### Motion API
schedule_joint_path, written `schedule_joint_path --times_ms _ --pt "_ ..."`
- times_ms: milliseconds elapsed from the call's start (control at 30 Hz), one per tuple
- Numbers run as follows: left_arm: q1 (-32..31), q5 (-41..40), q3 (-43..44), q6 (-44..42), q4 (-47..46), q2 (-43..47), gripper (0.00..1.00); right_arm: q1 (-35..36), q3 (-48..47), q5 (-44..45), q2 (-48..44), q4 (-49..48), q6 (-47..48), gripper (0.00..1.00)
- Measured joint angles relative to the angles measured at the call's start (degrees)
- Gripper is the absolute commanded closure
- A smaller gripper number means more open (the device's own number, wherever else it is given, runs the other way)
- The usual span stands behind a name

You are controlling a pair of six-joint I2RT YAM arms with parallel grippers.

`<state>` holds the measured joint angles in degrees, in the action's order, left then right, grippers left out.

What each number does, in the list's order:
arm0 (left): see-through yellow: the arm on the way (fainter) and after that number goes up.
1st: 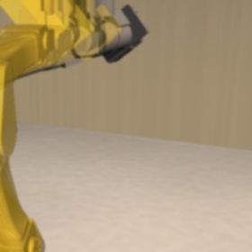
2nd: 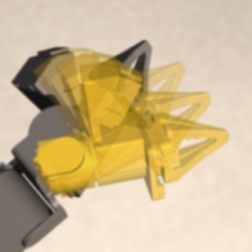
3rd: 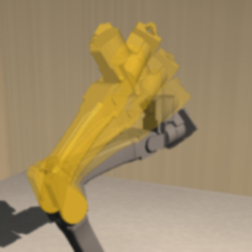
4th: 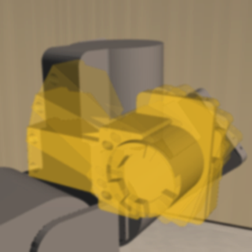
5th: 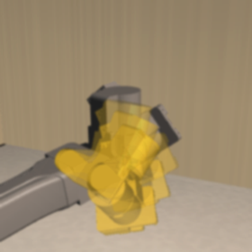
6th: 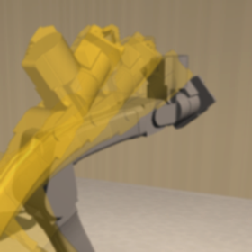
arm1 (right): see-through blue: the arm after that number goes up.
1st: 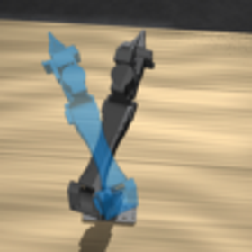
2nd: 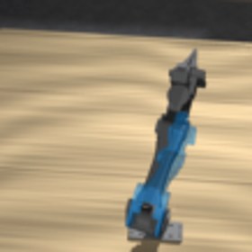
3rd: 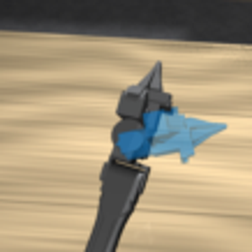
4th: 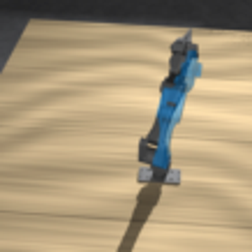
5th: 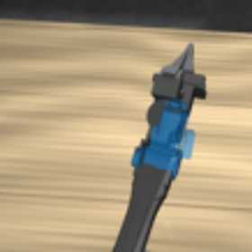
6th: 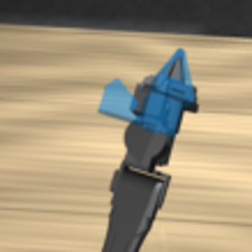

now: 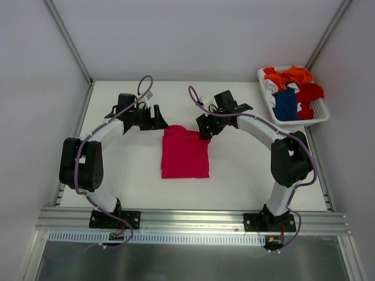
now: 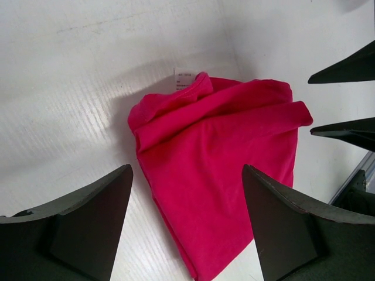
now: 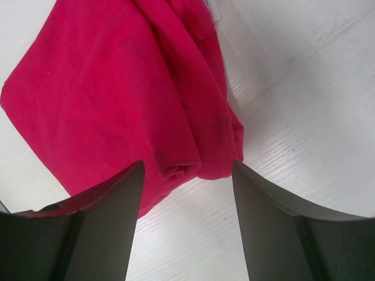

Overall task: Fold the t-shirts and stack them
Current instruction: Fold the tshirt

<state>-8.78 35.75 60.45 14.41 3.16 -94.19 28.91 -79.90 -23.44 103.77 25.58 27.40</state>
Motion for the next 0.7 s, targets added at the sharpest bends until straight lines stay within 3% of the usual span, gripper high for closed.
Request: schedule_joint_path --times_ms 433,500,533,633,700 --pt "0.0 0.0 -1.3 1.2 -0.8 -2.5 0.25 1.5 0.7 -0.6 1.5 0.2 0.3 0.54" --pt "0.0 0.0 -1.5 1.4 -0.8 -2.8 0.26 1.8 0.7 -0.8 2.1 0.2 0.3 0.64" --pt "0.0 0.0 -1.5 1.4 -0.9 -2.9 0.27 1.9 0.7 -0.9 2.3 0.2 0.3 0.75" --pt "0.0 0.2 -1.5 1.5 -1.1 -3.7 0.31 2.0 0.7 -1.1 3.1 0.3 0.3 0.94" --pt "0.0 0.3 -1.5 1.5 -1.3 -4.3 0.33 2.1 0.7 -1.3 3.4 0.3 0.2 1.00"
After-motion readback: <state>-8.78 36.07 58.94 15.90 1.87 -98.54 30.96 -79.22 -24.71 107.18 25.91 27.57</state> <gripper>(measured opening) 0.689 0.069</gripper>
